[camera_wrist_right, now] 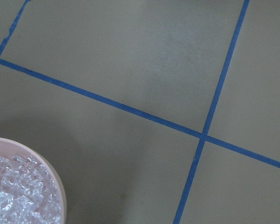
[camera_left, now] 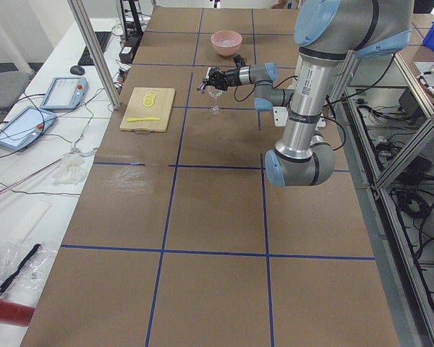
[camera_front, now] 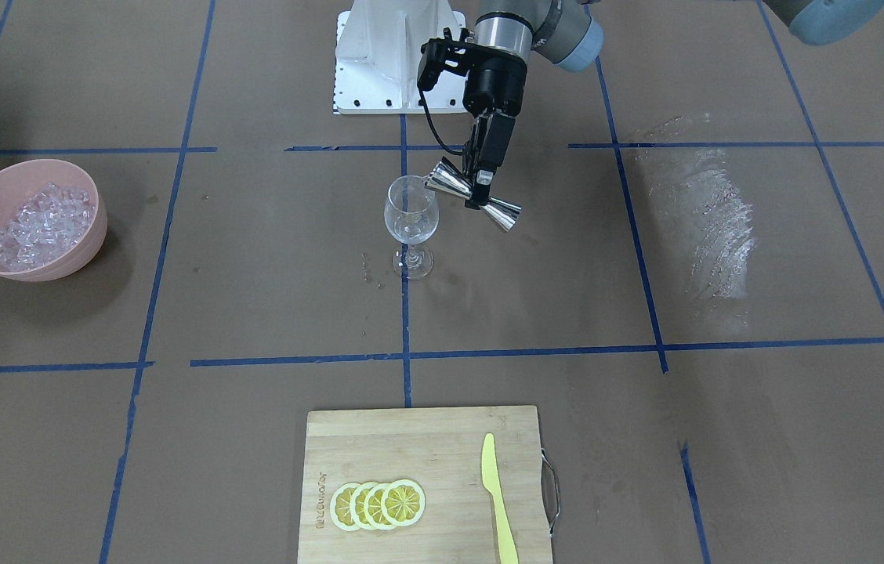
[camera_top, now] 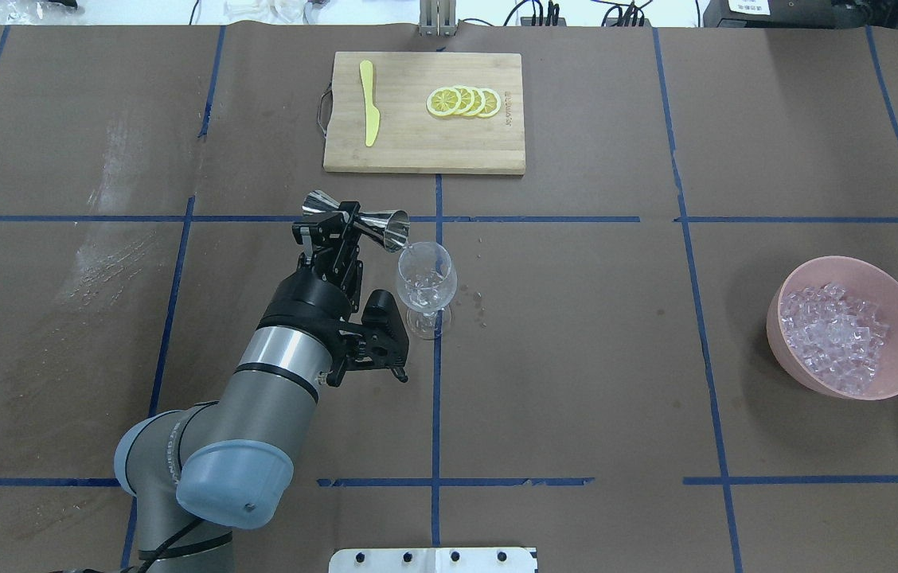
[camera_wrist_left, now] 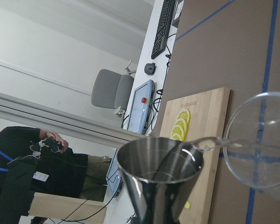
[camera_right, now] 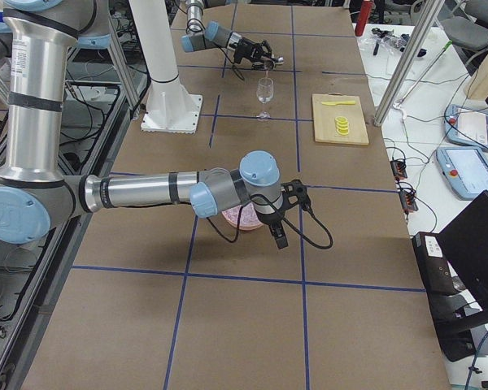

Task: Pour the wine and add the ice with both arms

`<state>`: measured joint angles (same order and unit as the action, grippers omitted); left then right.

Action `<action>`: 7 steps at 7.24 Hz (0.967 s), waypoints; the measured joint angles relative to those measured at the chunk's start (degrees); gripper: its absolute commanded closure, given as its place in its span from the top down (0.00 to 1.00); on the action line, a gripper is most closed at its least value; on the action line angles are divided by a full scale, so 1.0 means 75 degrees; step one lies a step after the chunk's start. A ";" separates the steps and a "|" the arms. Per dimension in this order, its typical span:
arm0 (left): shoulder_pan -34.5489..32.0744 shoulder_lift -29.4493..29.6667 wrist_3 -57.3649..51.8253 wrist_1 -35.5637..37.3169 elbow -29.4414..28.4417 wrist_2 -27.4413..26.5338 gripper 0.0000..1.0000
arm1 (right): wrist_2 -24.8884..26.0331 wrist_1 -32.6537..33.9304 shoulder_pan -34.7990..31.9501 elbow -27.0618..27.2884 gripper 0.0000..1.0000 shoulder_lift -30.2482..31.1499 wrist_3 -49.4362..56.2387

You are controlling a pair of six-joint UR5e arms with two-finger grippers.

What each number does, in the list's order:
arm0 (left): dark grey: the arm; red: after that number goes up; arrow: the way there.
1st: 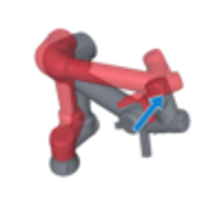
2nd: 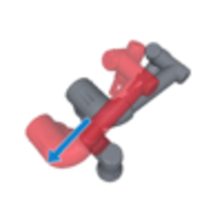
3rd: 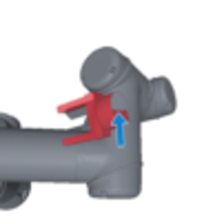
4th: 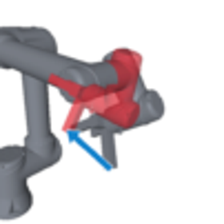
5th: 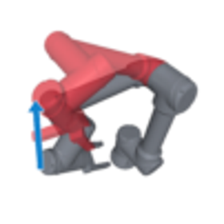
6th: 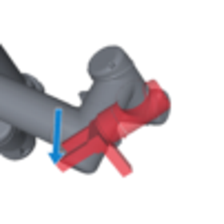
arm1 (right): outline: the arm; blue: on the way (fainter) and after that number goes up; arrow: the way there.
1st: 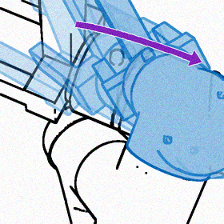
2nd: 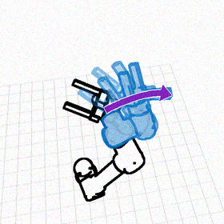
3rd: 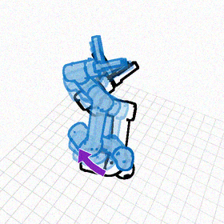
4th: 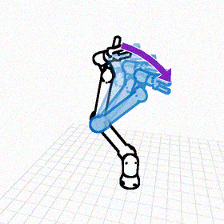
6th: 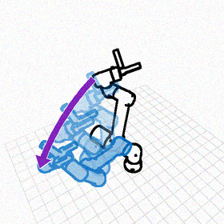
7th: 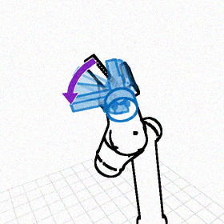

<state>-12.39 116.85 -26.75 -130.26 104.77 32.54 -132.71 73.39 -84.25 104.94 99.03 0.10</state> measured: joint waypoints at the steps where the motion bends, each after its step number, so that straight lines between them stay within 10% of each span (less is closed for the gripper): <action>1: 0.0010 0.0031 -0.0336 0.0000 0.0000 -0.0153 0.00 | -0.0003 0.0000 -0.0007 0.0000 1.00 0.0017 -0.0001; 7: 0.0062 0.0307 -0.2387 -0.0019 -0.0072 -0.0777 0.00 | -0.0031 0.0003 -0.0036 -0.0011 1.00 0.0112 -0.0013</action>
<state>-11.93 119.15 -44.65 -130.40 104.23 26.71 -132.95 73.41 -84.53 104.86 99.87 0.00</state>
